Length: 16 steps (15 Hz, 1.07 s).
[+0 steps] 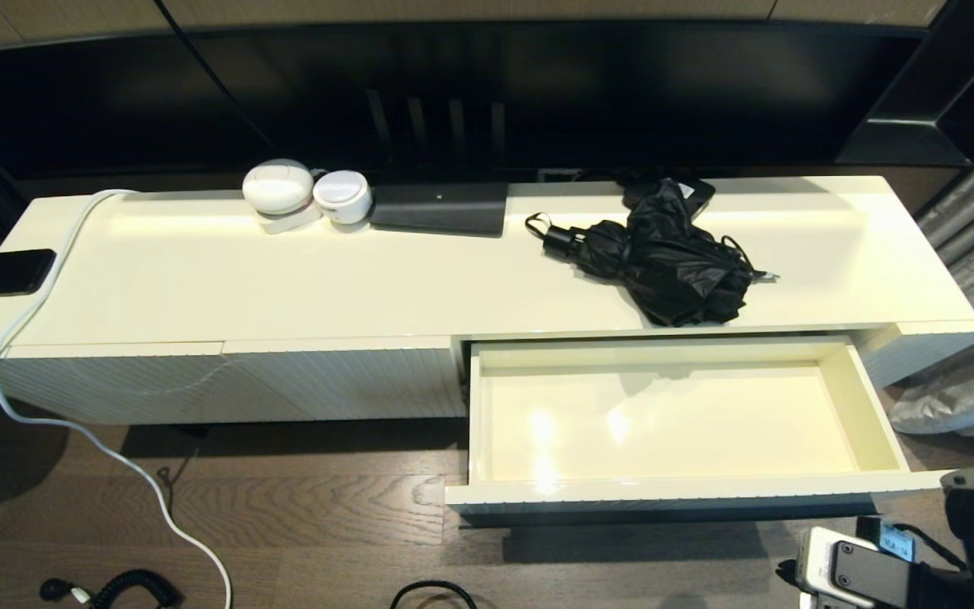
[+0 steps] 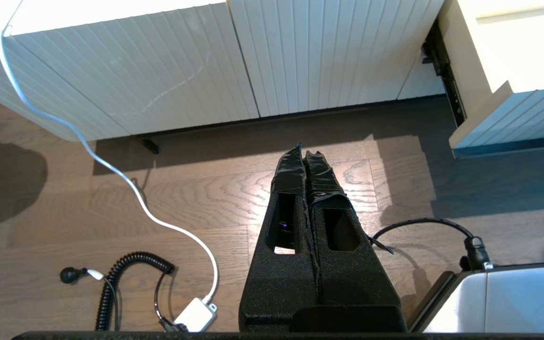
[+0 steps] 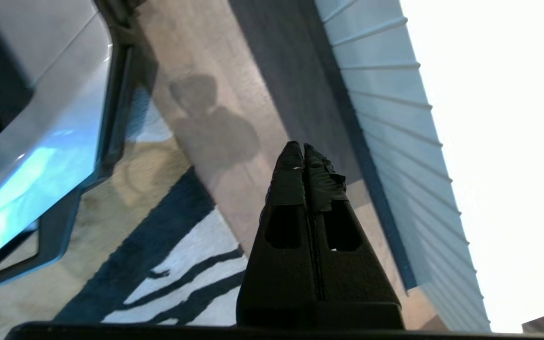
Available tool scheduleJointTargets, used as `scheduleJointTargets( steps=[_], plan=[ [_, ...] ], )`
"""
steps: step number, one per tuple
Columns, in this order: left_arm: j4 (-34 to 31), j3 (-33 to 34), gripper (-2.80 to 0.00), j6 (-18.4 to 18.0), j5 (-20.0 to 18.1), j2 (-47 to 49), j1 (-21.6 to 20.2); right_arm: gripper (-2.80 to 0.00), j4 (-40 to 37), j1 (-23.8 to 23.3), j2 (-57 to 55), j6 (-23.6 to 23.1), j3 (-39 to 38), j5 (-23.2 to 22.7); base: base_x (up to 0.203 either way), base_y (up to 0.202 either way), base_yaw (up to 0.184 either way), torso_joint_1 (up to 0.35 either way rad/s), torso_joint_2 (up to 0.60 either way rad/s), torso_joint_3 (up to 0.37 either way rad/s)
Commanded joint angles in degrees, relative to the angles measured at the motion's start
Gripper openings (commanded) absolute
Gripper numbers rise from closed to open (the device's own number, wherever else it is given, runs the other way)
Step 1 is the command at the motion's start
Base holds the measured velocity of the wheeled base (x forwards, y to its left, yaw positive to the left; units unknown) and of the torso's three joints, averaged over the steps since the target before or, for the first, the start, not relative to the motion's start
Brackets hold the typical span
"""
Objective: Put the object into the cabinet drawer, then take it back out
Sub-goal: Close the drawer
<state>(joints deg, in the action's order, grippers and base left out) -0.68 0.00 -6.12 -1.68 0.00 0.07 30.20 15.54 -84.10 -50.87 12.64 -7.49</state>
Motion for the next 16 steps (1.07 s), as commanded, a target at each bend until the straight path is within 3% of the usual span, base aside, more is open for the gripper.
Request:
scheduleJointTargets(
  steps=[1,16],
  plan=[
    [-0.02,0.0,-2.8,-0.03,0.01,0.0,0.01,-2.8,1.44,0.01,-2.6,-0.41,-0.26,0.12,0.0,0.0,0.0,0.0,0.0,0.0],
    [-0.02,0.0,-2.8,-0.03,0.01,0.0,-0.06,-2.8,24.06,3.62,-15.85,-3.31,-2.64,4.36,0.0,0.0,0.0,0.0,0.0,0.0]
  ],
)
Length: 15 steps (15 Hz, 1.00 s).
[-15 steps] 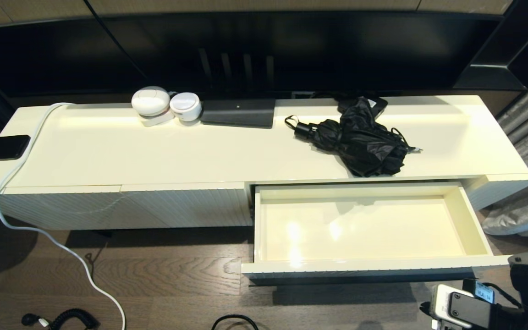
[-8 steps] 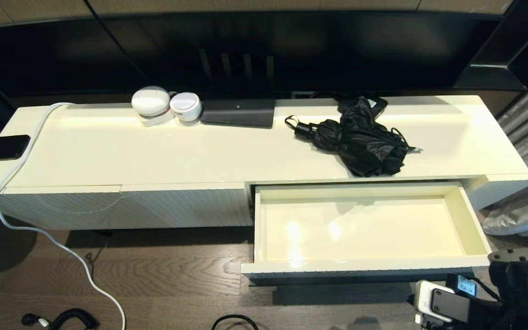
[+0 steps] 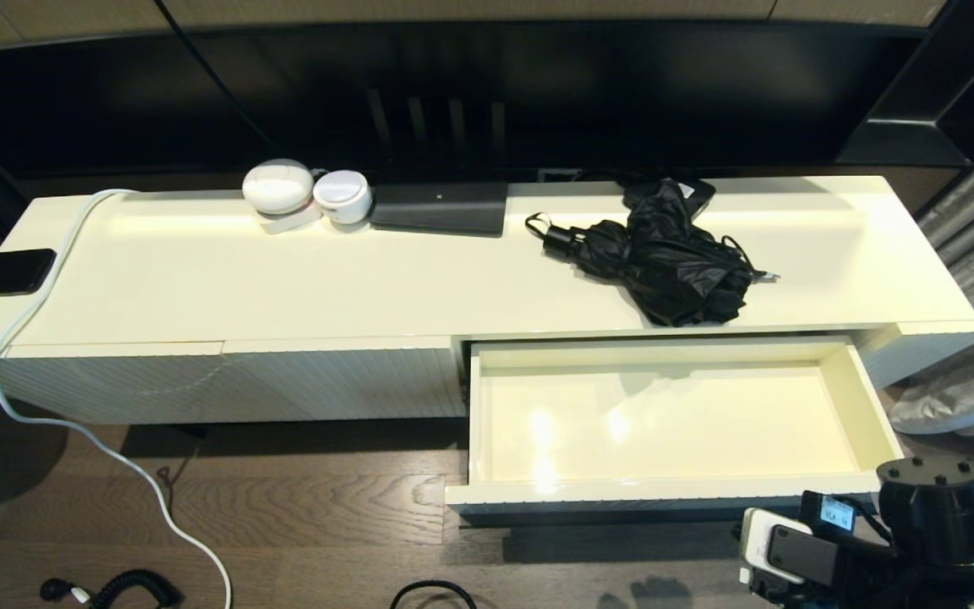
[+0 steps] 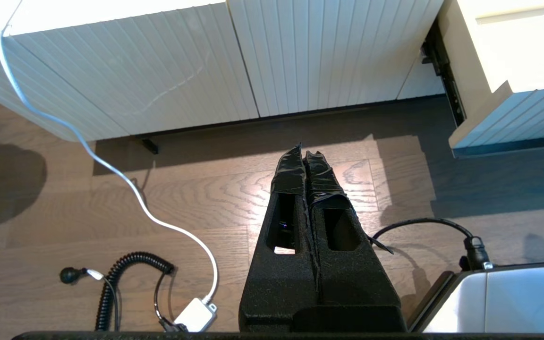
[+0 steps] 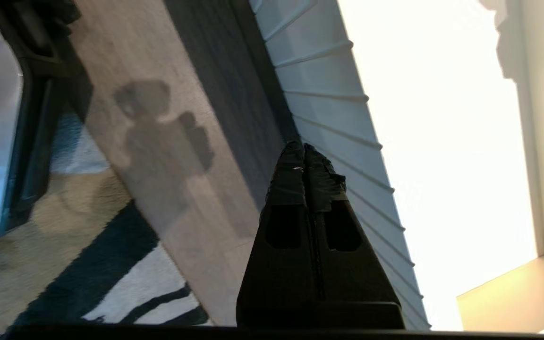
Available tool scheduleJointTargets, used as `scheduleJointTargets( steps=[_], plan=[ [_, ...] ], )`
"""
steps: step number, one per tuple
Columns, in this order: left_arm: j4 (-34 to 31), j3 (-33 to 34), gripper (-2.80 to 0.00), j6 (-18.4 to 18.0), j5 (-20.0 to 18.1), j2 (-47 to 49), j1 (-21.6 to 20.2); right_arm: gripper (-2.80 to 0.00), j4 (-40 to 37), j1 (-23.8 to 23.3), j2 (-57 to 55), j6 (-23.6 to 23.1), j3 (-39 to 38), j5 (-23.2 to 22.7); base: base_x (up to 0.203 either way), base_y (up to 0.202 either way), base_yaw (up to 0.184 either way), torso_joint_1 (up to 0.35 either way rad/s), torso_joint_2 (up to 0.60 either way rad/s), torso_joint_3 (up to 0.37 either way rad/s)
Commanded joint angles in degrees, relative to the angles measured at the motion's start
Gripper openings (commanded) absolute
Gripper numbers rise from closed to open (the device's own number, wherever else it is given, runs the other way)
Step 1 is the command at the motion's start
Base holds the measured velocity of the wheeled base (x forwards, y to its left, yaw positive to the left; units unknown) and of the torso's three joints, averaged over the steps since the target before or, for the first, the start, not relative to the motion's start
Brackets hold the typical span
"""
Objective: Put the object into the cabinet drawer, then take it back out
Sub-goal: Close the drawer
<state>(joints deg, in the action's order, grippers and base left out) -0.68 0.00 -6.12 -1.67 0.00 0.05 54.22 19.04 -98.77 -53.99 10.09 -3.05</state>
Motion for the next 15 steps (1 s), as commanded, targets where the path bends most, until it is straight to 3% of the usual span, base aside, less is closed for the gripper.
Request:
scheduleJointTargets(
  steps=[1,9,15],
  plan=[
    [-0.02,0.0,-2.8,-0.03,0.0,0.0,0.04,-2.8,2.14,0.12,-2.49,-0.96,-0.43,0.2,0.0,0.0,0.0,0.0,0.0,0.0],
    [-0.02,-0.03,-2.8,-0.03,0.0,0.0,-0.02,-2.8,14.05,0.12,-9.36,-1.7,0.09,0.51,0.0,0.0,0.0,0.0,0.0,0.0],
    [-0.02,0.0,-2.8,-0.03,0.0,0.0,-0.05,-2.8,17.06,0.03,-10.88,-3.23,1.42,0.59,0.0,0.0,0.0,0.0,0.0,0.0]
  ],
)
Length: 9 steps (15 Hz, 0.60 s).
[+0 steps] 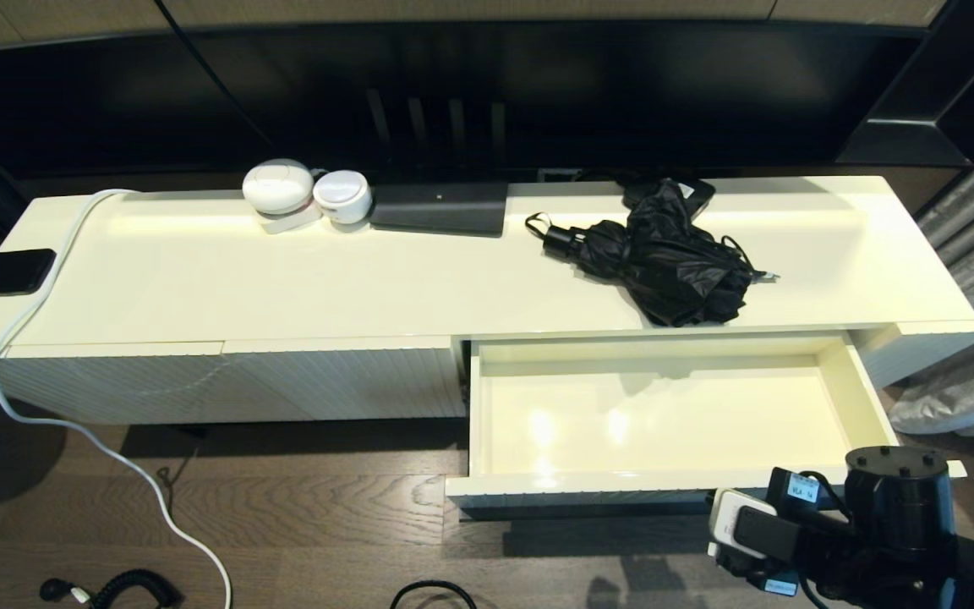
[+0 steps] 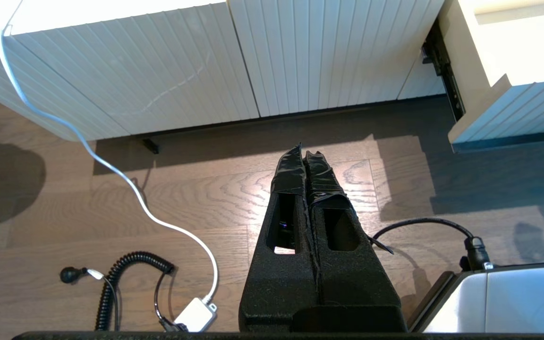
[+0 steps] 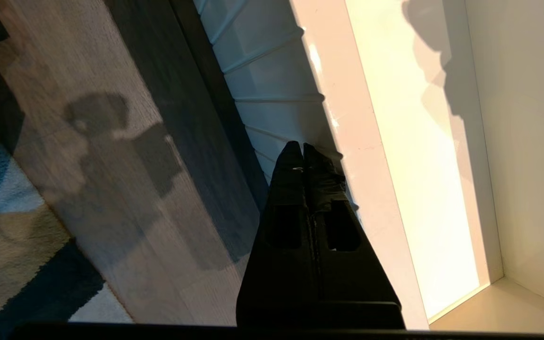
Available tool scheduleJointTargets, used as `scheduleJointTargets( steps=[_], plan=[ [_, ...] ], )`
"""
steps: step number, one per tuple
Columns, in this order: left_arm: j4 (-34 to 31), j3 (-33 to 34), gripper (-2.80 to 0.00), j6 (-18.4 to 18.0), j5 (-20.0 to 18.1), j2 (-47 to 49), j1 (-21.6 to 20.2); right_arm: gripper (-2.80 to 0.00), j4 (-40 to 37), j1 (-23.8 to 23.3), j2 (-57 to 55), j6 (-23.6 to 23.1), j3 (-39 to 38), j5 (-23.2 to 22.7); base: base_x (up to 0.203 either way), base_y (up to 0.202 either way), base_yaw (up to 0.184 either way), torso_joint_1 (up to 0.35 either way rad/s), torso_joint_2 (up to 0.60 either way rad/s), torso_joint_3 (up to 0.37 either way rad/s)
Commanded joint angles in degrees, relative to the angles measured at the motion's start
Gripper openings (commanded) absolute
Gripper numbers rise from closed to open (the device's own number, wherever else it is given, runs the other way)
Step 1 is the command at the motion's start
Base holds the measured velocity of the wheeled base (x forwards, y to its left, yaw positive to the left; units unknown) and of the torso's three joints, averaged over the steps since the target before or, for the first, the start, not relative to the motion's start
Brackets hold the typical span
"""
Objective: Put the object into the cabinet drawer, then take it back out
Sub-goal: Close the drawer
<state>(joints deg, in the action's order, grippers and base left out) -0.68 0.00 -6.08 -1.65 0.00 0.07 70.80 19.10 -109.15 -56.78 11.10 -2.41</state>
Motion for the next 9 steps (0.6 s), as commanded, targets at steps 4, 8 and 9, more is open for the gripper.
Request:
scheduleJointTargets(
  steps=[4,8,9],
  plan=[
    [0.07,0.0,-2.8,-0.07,-0.02,0.0,0.01,-2.8,0.92,0.06,-1.33,-0.61,2.17,0.74,0.0,0.0,0.0,0.0,0.0,0.0],
    [-0.02,0.0,-2.8,-0.07,-0.02,0.0,0.01,-2.8,1.26,0.06,-2.36,-0.61,4.65,1.05,0.0,0.0,0.0,0.0,0.0,0.0],
    [-0.02,-0.01,-2.8,-0.07,-0.02,0.0,0.01,-2.8,1.33,0.06,-3.24,-0.61,6.59,1.45,0.0,0.0,0.0,0.0,0.0,0.0]
  ],
)
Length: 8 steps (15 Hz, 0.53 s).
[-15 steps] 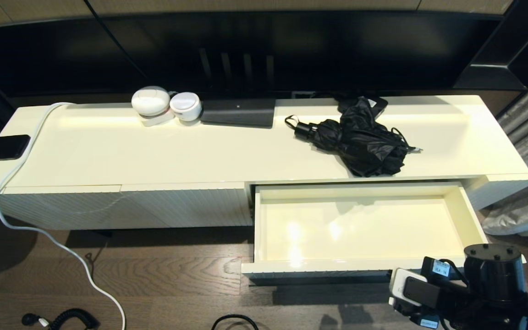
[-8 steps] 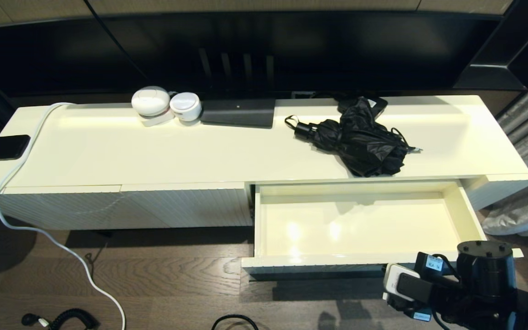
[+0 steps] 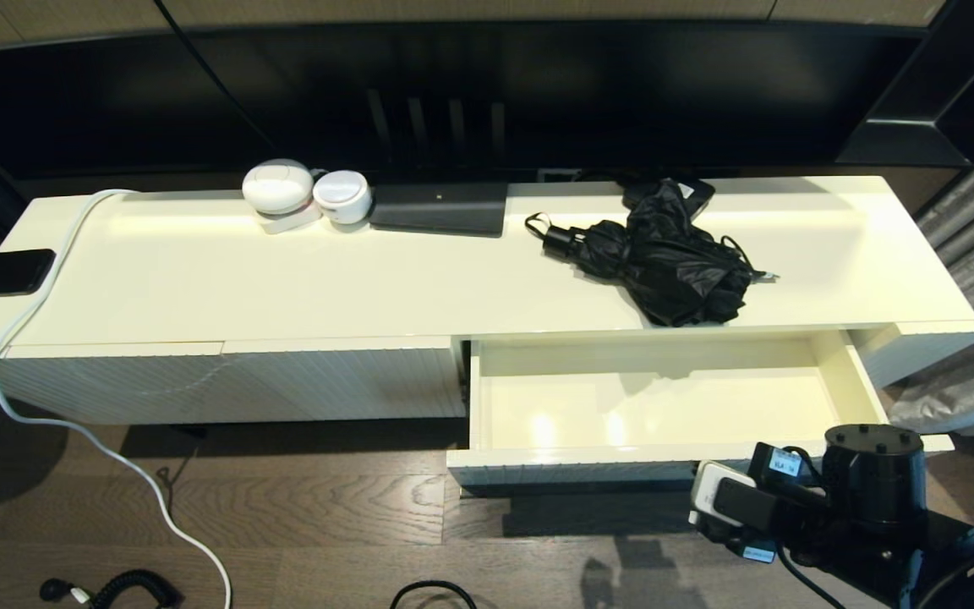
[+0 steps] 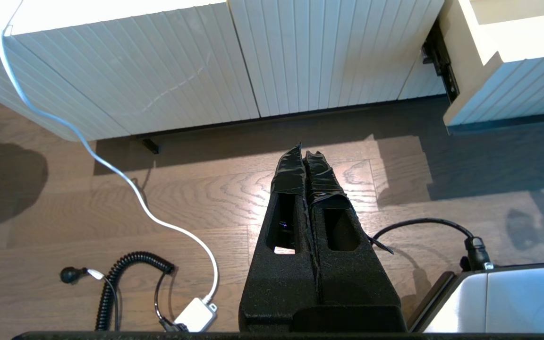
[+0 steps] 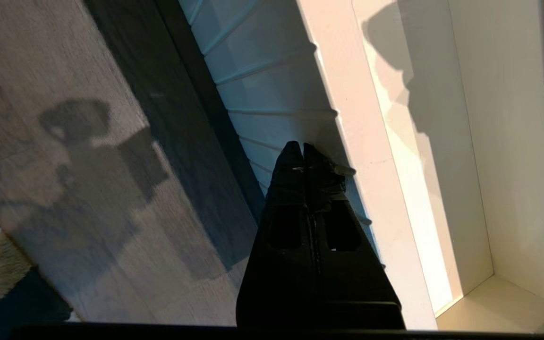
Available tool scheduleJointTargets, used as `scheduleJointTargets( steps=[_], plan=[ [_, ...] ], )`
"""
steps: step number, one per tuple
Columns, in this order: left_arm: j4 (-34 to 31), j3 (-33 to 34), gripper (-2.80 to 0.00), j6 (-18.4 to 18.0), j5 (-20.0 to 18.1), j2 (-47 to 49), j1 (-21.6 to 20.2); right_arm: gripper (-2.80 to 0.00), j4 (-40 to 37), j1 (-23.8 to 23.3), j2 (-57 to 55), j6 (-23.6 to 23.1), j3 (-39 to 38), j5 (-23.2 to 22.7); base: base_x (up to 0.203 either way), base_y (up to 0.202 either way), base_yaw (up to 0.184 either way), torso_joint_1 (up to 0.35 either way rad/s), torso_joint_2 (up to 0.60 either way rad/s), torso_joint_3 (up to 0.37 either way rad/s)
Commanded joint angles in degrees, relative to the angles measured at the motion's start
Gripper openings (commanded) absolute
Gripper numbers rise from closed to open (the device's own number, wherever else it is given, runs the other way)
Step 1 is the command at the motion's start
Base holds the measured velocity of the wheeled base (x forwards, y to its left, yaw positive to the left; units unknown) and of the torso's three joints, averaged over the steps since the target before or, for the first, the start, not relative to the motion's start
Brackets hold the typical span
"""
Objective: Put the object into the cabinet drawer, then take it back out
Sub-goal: Close the drawer
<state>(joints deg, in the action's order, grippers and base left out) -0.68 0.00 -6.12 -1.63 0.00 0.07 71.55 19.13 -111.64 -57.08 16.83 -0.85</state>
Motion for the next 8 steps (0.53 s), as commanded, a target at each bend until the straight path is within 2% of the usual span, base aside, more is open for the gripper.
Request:
scheduleJointTargets(
  steps=[1,3,6,8],
  plan=[
    [0.07,0.0,-2.8,-0.03,-0.04,0.0,0.01,-2.8,0.61,0.01,-1.28,-0.32,1.92,0.33,0.0,0.0,0.0,0.0,0.0,0.0],
    [0.07,0.0,-2.8,-0.03,-0.04,0.0,0.01,-2.8,0.61,0.03,-1.39,-0.32,2.07,0.41,0.0,0.0,0.0,0.0,0.0,0.0],
    [0.06,0.0,-2.8,-0.03,-0.04,0.0,0.01,-2.8,0.61,-0.94,-3.23,-3.38,6.02,0.41,0.0,0.0,0.0,0.0,0.0,0.0],
    [0.0,-0.09,-2.8,-0.03,-0.04,0.0,0.01,-2.8,0.61,-1.74,-3.83,-3.72,7.42,0.41,0.0,0.0,0.0,0.0,0.0,0.0]
  ],
)
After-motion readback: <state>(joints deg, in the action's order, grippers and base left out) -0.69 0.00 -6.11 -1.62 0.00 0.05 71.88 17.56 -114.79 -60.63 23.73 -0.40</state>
